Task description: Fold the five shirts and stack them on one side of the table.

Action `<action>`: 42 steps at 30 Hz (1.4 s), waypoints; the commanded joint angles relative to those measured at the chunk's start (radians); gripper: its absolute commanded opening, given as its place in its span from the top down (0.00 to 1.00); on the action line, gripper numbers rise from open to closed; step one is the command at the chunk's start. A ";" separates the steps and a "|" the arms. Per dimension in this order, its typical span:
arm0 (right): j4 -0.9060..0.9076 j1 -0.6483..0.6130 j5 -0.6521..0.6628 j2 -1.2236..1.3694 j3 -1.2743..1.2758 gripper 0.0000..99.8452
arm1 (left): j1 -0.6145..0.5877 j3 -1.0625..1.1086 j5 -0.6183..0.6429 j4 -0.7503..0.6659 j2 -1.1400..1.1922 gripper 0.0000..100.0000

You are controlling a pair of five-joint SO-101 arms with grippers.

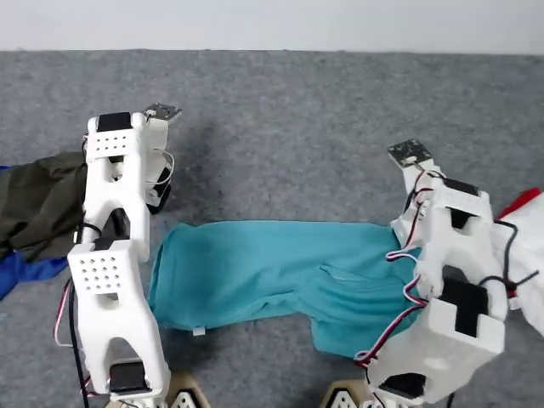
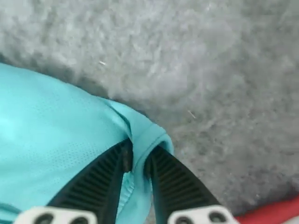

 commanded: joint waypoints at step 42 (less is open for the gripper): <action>0.208 -0.070 0.012 -0.001 -0.187 0.80 | 0.110 0.044 0.224 0.026 0.129 0.77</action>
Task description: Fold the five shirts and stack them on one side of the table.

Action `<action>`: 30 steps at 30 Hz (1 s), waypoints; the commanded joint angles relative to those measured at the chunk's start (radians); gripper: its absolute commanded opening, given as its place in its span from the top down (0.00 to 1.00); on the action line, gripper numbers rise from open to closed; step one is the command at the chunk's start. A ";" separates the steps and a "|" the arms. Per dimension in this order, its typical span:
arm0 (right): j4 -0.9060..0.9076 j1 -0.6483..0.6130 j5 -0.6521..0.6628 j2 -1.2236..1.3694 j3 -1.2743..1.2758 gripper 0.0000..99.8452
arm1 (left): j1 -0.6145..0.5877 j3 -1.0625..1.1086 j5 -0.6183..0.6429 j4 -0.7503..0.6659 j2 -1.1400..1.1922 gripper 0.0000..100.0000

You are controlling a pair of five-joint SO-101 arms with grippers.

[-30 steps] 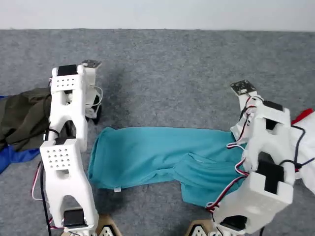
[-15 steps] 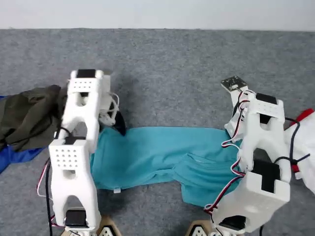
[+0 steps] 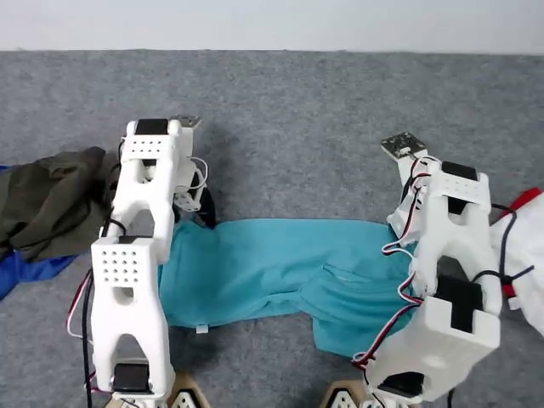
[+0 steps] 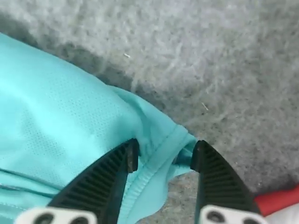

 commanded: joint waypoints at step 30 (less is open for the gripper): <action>0.007 -0.005 0.078 -0.008 -0.049 0.80 | -0.002 0.516 -0.158 0.020 -0.370 0.75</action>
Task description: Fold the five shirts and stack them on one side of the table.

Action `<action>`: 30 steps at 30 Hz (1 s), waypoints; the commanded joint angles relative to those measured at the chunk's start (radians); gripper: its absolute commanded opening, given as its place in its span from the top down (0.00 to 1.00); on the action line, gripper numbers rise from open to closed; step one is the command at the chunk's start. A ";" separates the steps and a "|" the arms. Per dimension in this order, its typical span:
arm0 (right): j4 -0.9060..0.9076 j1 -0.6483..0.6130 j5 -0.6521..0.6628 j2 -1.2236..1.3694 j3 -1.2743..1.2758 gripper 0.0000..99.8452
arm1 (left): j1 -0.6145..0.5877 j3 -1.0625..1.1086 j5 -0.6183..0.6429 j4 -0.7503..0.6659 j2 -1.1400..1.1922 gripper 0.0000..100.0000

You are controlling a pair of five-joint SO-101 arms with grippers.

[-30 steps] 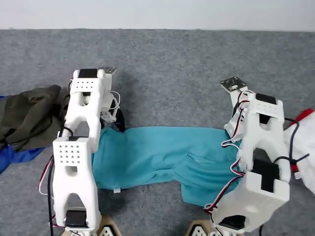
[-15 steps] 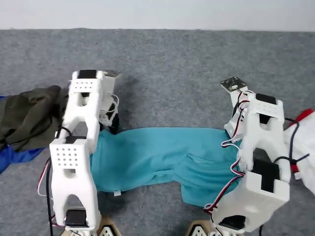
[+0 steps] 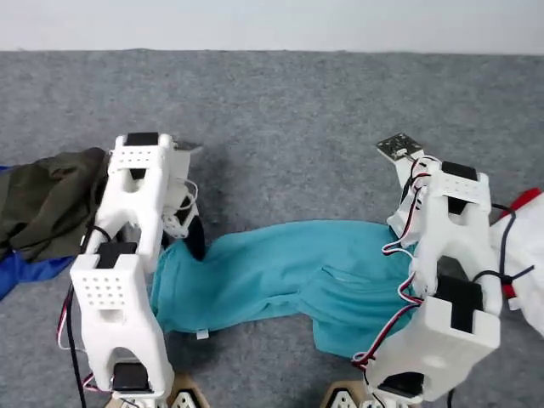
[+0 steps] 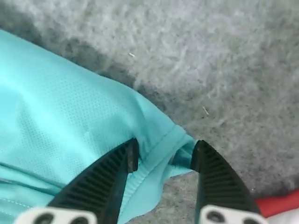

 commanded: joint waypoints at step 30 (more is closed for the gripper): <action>-0.024 -0.016 0.052 0.145 -0.075 0.99 | 0.098 -0.142 -0.012 0.025 0.150 0.99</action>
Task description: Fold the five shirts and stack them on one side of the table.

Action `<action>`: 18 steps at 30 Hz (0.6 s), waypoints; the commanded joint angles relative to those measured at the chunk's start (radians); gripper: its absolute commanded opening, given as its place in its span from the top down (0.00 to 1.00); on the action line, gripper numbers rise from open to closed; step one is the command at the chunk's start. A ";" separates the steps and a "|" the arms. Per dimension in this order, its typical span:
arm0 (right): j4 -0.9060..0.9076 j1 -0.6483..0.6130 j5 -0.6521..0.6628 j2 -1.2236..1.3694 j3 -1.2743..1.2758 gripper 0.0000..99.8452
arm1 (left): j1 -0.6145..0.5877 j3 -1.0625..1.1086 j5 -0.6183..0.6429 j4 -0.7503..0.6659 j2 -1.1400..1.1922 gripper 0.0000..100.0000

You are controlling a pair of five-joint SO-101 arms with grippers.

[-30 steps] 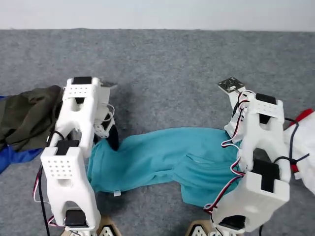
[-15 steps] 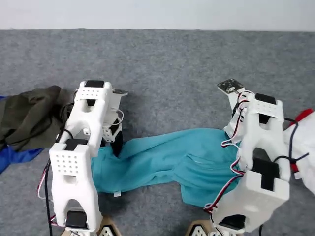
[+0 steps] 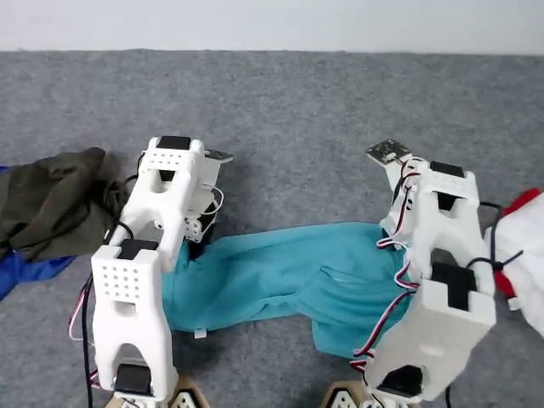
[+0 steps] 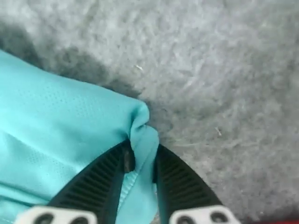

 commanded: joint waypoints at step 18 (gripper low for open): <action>-0.001 0.124 0.081 0.007 -0.193 0.99 | -0.121 -0.424 0.157 0.008 0.015 0.98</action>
